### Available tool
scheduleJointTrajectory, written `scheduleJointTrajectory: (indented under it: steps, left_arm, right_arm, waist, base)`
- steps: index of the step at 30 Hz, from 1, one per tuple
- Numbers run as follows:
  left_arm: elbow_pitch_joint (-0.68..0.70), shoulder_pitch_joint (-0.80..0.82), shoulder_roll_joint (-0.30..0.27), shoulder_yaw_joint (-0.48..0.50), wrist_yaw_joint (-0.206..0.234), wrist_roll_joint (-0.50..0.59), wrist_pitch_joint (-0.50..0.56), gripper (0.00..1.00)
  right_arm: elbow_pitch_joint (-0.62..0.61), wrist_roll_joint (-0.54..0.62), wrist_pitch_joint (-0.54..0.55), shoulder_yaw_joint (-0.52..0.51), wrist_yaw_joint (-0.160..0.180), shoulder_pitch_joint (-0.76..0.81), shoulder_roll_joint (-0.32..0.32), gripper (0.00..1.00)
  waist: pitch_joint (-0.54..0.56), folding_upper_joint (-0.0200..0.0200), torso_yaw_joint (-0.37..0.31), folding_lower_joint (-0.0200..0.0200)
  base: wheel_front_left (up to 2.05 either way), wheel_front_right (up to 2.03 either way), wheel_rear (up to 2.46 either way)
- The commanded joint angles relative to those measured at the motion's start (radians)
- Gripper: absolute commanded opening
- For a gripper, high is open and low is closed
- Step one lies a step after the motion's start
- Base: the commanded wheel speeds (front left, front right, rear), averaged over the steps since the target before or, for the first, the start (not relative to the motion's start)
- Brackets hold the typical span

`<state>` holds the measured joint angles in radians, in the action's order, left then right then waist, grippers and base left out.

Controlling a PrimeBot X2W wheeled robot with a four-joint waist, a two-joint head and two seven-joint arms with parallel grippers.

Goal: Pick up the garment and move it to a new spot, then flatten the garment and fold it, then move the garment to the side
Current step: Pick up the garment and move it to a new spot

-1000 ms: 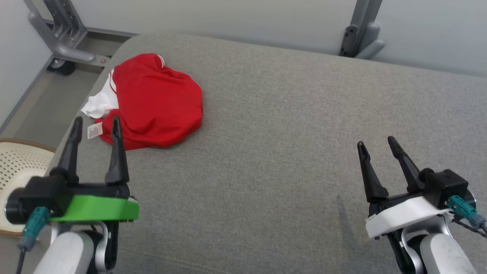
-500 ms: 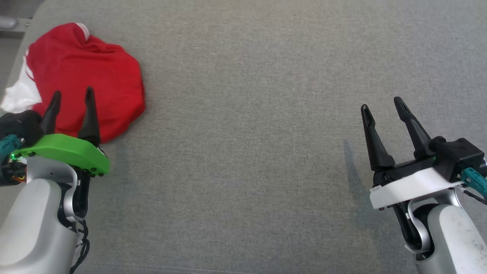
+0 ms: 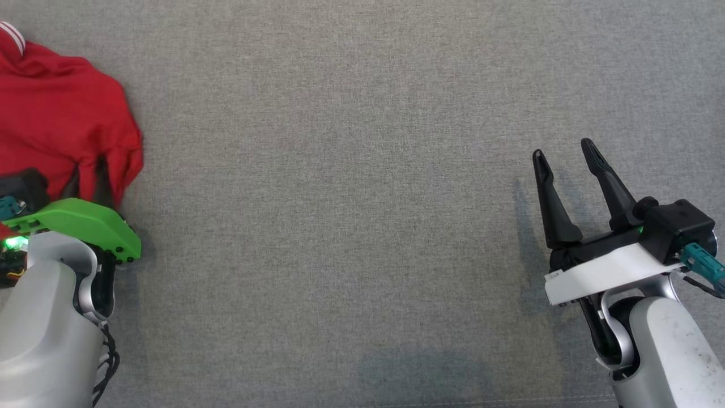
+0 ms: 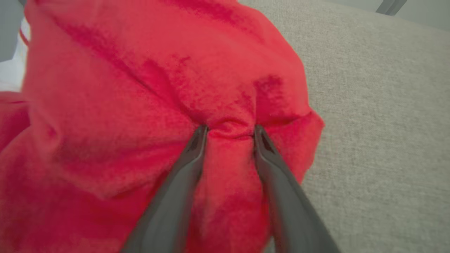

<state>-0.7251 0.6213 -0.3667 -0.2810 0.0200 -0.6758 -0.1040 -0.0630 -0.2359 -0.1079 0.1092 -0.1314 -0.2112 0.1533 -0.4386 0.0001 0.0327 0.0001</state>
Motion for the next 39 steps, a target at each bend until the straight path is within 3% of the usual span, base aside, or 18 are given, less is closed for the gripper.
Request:
scheduleJointTrajectory:
  steps: [1, 5, 10, 18, 19, 29, 33, 39]
  left_arm:
    - [-0.027, 0.005, 0.003, -0.004, 0.002, 0.015, -0.029, 0.00]
    - [-0.034, -0.001, -0.001, -0.007, 0.011, 0.041, -0.108, 0.00]
    - [0.050, -0.059, -0.014, 0.011, 0.053, 0.089, -0.155, 0.00]
    - [0.402, -0.282, -0.034, 0.056, 0.165, 0.167, -0.160, 0.00]
    - [0.402, -0.282, -0.034, 0.056, 0.165, 0.167, -0.160, 0.00]
    - [0.828, -0.552, -0.057, 0.068, 0.310, 0.210, -0.114, 0.00]
    - [0.915, -0.584, -0.048, 0.027, 0.316, 0.221, -0.081, 0.00]
    - [0.923, -0.523, -0.004, -0.077, 0.277, 0.235, -0.043, 0.00]
  right_arm:
    - [0.008, -0.004, -0.008, 0.000, 0.001, 0.000, -0.002, 1.00]
    - [0.024, -0.006, -0.017, -0.001, 0.001, 0.016, -0.005, 1.00]
    - [0.042, -0.007, -0.026, -0.005, 0.001, 0.040, -0.017, 1.00]
    - [0.064, -0.005, -0.033, -0.020, 0.001, 0.097, -0.031, 1.00]
    - [0.064, -0.005, -0.033, -0.020, 0.001, 0.097, -0.031, 1.00]
    - [0.043, -0.009, -0.017, -0.056, 0.001, 0.169, -0.048, 1.00]
    - [0.025, -0.009, -0.009, -0.062, 0.001, 0.174, -0.056, 1.00]
    - [0.004, -0.011, -0.002, -0.047, 0.001, 0.140, -0.061, 1.00]
  waist:
    - [0.019, -0.0001, 0.005, -0.0001]
    - [0.068, -0.0001, 0.015, -0.0001]
    - [0.148, -0.0001, 0.020, -0.0001]
    - [0.277, -0.0001, 0.010, -0.0001]
    - [0.277, -0.0001, 0.010, -0.0001]
    - [0.352, -0.0001, -0.022, -0.0001]
    - [0.342, -0.0001, -0.056, -0.0001]
    - [0.291, -0.0001, -0.153, -0.0001]
  base:
    - [0.00, 0.00, 0.00]
    - [0.00, 0.00, 0.00]
    - [0.00, 0.00, 0.00]
    - [0.00, 0.00, 0.00]
    - [0.00, 0.00, 0.00]
    - [0.00, 0.00, 0.00]
    - [0.00, 0.00, 0.00]
    - [0.00, 0.00, 0.00]
